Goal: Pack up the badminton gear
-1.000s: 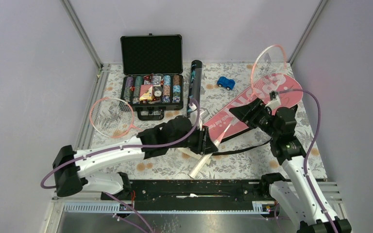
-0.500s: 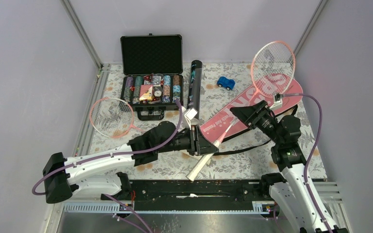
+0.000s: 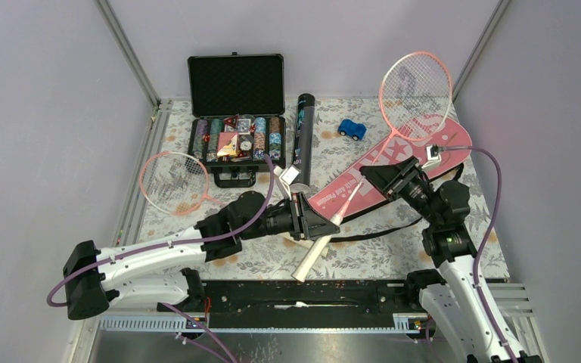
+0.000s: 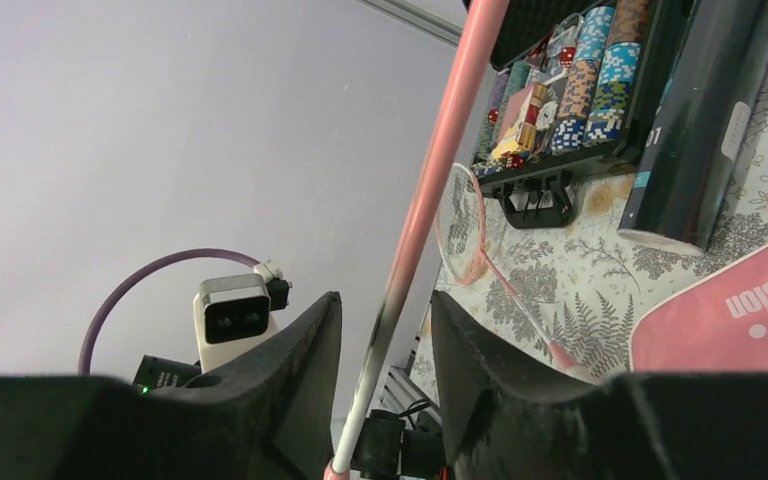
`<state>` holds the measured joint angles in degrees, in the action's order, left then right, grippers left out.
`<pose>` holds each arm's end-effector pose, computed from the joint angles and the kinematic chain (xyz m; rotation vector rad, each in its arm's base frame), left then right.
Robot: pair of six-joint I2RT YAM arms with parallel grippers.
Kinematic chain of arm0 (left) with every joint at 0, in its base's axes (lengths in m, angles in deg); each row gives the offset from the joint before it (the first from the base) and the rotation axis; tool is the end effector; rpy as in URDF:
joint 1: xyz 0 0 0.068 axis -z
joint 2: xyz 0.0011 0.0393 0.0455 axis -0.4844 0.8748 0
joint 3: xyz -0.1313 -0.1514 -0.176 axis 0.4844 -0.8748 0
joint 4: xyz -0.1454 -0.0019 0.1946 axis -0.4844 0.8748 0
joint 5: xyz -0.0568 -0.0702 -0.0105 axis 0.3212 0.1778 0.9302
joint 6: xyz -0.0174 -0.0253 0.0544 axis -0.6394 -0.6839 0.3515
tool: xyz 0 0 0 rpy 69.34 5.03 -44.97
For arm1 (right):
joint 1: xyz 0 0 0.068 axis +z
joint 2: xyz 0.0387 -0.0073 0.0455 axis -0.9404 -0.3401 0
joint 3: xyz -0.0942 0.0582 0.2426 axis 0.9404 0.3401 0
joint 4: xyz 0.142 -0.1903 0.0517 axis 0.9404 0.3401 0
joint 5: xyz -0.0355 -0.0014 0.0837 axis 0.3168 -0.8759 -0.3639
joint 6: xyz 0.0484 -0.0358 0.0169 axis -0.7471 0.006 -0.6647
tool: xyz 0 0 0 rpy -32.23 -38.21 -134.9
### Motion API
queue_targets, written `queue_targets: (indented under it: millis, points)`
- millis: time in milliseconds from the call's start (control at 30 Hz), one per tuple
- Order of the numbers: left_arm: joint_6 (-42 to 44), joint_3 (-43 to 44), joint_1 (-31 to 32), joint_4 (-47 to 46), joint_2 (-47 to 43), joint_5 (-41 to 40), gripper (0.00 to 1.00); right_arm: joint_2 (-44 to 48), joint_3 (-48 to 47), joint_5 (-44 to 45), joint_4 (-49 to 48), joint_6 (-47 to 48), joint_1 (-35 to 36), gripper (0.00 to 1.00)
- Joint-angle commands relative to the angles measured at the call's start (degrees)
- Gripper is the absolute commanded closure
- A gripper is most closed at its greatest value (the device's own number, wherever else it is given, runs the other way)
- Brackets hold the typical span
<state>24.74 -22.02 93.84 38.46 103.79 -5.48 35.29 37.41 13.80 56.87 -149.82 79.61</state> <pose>0.0963 -0.2274 0.3160 0.1952 2.0396 -1.7511 0.1453 0.0490 0.3239 0.2672 1.5700 1.4145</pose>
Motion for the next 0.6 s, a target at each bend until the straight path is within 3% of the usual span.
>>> queue_targets:
  millis: [0,100,167,267,333,567]
  points:
    - [-1.9,-1.3,0.4,-8.8,-2.3,-0.5,1.0,-1.0,-0.6,-0.3,-3.6,-0.9,0.3,0.63]
    - [-1.4,-1.5,0.5,-7.5,-3.3,-1.3,1.0,-1.5,-0.2,0.0,-4.8,-1.5,0.3,0.9]
    - [-1.0,-1.3,0.5,-5.6,-3.7,-2.2,0.88,-1.9,0.0,0.2,-5.3,-2.1,0.3,1.0]
    - [0.5,-0.4,0.5,-1.8,-4.2,-2.5,0.62,-2.3,-1.4,0.7,-0.5,-0.2,0.3,1.0]
    - [3.0,1.0,0.5,4.2,-5.0,-3.3,0.49,-2.3,-3.4,1.9,5.5,2.6,0.4,1.0]
    - [14.7,6.5,0.0,25.2,-8.1,-14.6,0.33,-2.1,-10.5,12.0,32.4,11.7,0.3,1.0]
